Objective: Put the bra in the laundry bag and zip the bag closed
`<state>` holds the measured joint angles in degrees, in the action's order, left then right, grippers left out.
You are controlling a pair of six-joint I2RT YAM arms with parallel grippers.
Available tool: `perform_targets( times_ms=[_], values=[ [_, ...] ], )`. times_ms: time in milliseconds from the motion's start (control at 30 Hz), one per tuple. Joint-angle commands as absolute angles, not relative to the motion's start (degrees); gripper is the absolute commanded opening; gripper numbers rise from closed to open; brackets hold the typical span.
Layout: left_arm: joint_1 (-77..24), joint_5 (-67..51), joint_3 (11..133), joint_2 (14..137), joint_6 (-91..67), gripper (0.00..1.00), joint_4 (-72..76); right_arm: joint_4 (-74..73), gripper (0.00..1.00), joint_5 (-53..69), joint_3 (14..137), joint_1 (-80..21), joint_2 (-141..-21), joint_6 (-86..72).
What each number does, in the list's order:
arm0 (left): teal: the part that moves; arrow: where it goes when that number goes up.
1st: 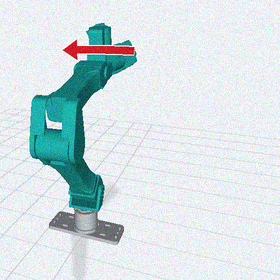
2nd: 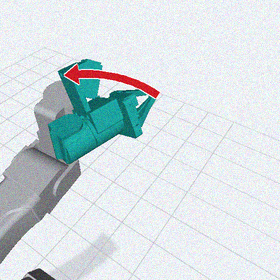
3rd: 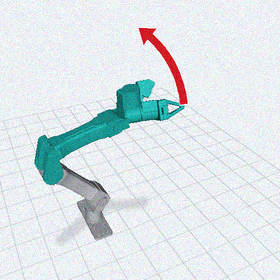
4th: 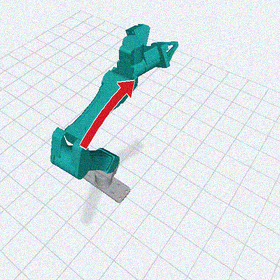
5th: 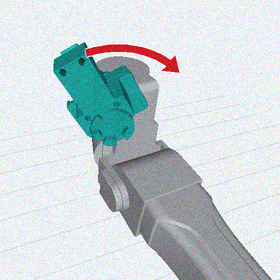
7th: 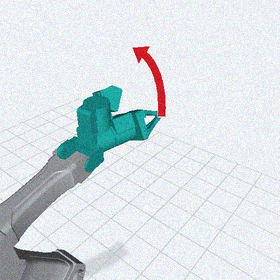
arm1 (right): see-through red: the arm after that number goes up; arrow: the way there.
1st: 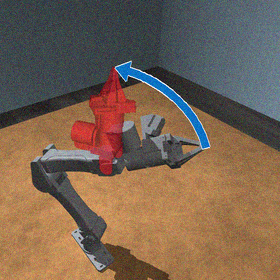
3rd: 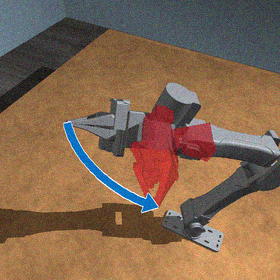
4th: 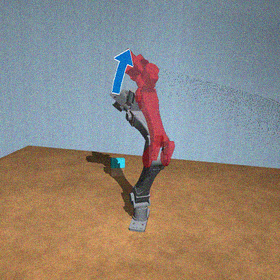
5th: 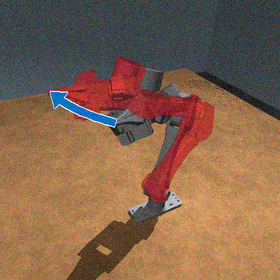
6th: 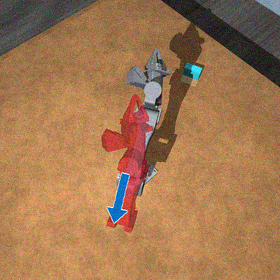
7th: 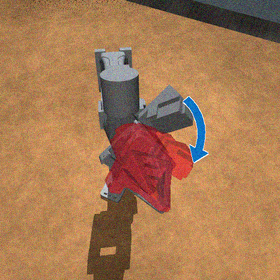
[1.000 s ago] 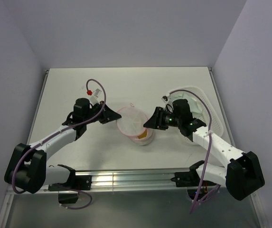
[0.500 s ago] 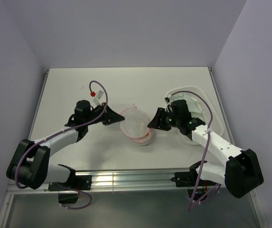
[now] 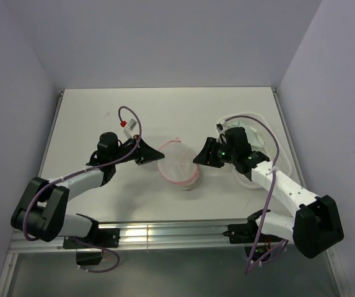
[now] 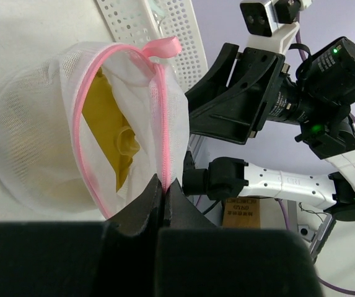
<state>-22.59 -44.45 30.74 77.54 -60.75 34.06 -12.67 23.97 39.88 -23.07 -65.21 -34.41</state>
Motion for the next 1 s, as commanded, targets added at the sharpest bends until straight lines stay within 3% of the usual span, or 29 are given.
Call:
perform_targets(
  times_ms=[0, 567, 967],
  values=[
    [-22.8, -46.9, 30.1, 78.6, -61.8, 0.0, 39.5, -10.1, 0.49, 25.8, 41.7, -22.6, -65.5, -34.4],
    [-22.8, -47.6, 29.4, 80.2, -62.6, 0.0, 41.0, -4.9, 0.46, 31.9, 38.0, -22.5, -66.5, -37.9],
    [-22.6, -46.9, 28.6, 79.5, -63.1, 0.0, 41.7, -7.5, 0.49, 30.9, 35.2, -20.7, -63.9, -36.4]
  ],
)
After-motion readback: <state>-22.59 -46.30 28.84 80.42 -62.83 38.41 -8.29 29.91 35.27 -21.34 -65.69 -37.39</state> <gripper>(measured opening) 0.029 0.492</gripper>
